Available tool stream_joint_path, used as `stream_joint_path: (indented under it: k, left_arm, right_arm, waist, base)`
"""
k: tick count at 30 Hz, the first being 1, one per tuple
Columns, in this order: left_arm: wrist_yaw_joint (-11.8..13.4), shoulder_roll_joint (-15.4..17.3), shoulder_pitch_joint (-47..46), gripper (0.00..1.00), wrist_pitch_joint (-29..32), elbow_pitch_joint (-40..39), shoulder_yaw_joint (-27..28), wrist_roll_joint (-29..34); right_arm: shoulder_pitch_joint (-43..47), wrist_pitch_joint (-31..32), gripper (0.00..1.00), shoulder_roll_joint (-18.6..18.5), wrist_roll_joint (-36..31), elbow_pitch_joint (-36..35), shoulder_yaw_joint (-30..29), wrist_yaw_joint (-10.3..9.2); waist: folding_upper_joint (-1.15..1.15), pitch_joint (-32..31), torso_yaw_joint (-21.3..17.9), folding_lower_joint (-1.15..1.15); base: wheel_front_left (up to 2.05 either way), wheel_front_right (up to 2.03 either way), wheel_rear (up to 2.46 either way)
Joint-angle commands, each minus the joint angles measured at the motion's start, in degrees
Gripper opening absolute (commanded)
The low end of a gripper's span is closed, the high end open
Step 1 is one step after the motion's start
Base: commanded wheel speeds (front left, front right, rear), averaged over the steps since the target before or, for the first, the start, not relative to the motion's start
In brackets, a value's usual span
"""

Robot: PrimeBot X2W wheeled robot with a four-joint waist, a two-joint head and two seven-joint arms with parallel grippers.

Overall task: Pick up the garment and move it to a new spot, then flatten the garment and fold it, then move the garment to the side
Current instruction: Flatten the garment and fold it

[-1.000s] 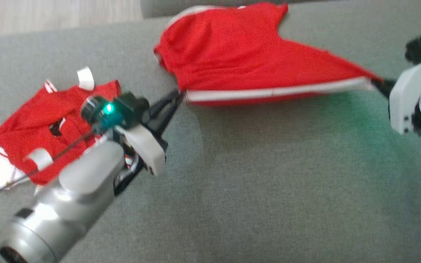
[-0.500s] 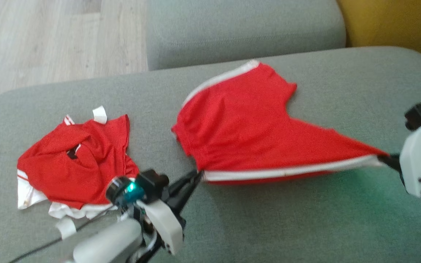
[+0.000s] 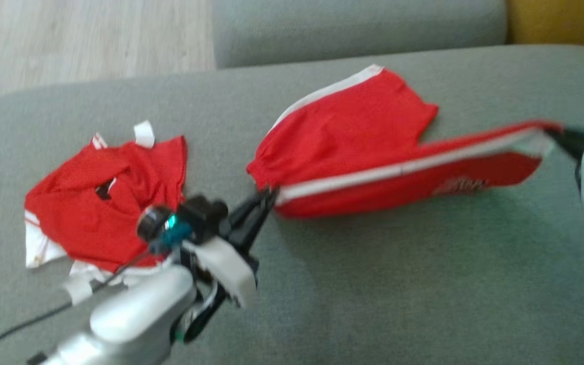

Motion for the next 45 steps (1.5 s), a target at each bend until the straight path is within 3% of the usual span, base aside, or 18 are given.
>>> stream_joint_path:
  k: [1, 6, 14, 26, 45]
  left_arm:
    - [0.54, 0.64, -3.91, 0.0, -0.37, -0.34, 3.08, -0.07]
    - [0.45, -2.64, -7.45, 0.0, -0.94, 3.24, 3.58, 0.65]
    - [0.51, -8.73, -13.11, 0.0, -3.45, 10.28, 5.11, 1.29]
    - [-2.23, -15.99, -18.13, 0.0, -6.09, 18.69, 5.96, 0.82]
    - [-5.24, -20.26, -22.14, 0.0, -8.11, 26.5, 5.98, 1.38]
  right_arm:
    - [-2.28, -1.16, 0.0, -0.8, -1.83, -0.65, -1.66, 0.37]
    - [-7.73, -4.38, 0.0, 3.59, -8.11, 3.18, -4.61, 0.37]
    - [-16.23, -8.13, 0.0, 6.26, -17.82, 10.13, -2.76, 0.37]
    - [-24.74, -12.78, 0.0, 8.98, -20.23, 20.35, 0.78, 0.37]
    - [-32.25, -15.84, 0.0, 10.33, -18.42, 28.81, 7.0, 0.37]
  waist:
    - [0.0, 2.34, 1.49, -0.01]
    - [0.0, 6.16, 3.8, -0.01]
    - [0.0, 12.83, 8.01, -0.01]
    - [0.0, 19.6, 12.57, -0.01]
    - [0.0, 23.88, 14.84, -0.01]
  base:
    - [0.0, 0.0, 0.0]
    - [0.0, 0.0, 0.0]
    - [0.0, 0.0, 0.0]
    - [0.0, 0.0, 0.0]
    - [0.0, 0.0, 0.0]
